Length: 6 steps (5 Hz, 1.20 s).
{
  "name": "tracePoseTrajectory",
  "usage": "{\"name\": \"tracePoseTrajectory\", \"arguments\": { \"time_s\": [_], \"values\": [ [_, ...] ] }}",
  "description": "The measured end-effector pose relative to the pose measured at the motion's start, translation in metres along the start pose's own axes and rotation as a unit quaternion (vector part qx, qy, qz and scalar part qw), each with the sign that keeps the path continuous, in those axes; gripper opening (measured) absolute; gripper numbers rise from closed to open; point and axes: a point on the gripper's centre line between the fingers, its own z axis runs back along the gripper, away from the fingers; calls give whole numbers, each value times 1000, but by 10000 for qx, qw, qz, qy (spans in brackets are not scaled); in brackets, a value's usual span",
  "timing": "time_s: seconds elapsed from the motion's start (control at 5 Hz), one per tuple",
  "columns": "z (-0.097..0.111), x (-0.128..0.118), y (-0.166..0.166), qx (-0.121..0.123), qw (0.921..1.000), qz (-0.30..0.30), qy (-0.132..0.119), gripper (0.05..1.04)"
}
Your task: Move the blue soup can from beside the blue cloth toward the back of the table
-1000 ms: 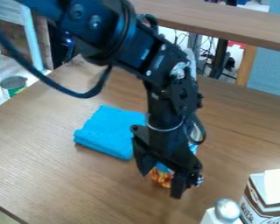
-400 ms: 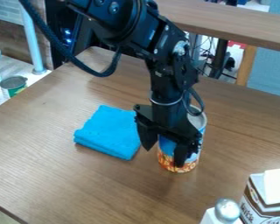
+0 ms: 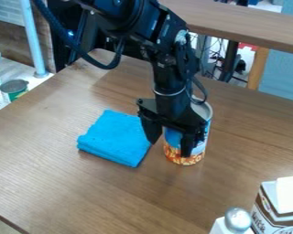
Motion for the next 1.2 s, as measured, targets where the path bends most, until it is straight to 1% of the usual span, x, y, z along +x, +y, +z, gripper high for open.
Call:
{"name": "tracePoseTrajectory", "arguments": {
  "time_s": [0.2, 0.6, 0.8, 1.0, 1.2],
  "values": [
    [-4, 14, 2, 2, 9999, 104, -39, 1000],
    [-7, 47, 1, -83, 10000, 25, 25, 1000],
    [-6, 62, 0, -56, 10000, 16, 61, 1000],
    [-10, 77, -2, -56, 9999, -56, 83, 1000],
    [-6, 80, -2, -56, 9999, -119, 83, 1000]
  ]
}}
